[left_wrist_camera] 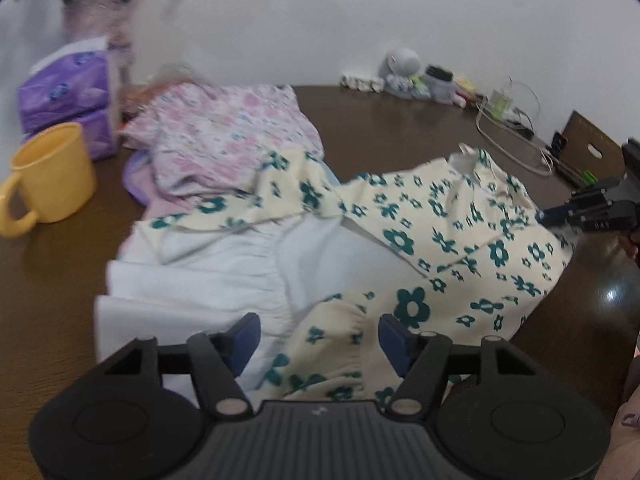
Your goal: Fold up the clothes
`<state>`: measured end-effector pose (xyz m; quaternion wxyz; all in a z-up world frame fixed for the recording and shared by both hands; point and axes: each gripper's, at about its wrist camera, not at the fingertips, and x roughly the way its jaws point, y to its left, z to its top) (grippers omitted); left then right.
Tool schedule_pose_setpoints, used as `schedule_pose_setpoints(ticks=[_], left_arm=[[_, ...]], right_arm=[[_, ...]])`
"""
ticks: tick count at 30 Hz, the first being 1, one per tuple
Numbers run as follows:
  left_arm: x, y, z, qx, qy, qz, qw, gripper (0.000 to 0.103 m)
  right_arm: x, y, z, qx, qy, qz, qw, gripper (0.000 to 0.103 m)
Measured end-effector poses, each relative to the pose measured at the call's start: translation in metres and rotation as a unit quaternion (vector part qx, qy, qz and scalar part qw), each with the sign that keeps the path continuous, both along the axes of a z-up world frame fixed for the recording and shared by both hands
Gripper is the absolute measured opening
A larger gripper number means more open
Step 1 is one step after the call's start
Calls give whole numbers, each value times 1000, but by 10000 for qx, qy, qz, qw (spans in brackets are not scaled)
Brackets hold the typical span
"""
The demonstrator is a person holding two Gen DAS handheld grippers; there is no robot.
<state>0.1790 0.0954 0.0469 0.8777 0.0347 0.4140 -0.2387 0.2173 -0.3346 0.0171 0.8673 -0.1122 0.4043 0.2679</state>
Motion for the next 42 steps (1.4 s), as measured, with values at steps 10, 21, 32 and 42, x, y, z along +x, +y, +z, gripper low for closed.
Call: schedule_pose_setpoints(ticks=[10, 21, 32, 42], left_arm=[[-20, -31, 9, -133, -524, -315, 9980, 60], [-54, -25, -28, 33, -285, -172, 9994, 58], [-71, 20, -20, 179, -174, 421, 9988, 57], [-78, 20, -24, 322, -354, 418, 9980, 57]], right_arm=[[-38, 44, 19, 302, -757, 511, 9954, 20], [-42, 73, -20, 342, -588, 964, 9930, 47], [-53, -22, -19, 176, -654, -179, 9975, 45], [-53, -24, -30, 296, -667, -383, 9966, 53]])
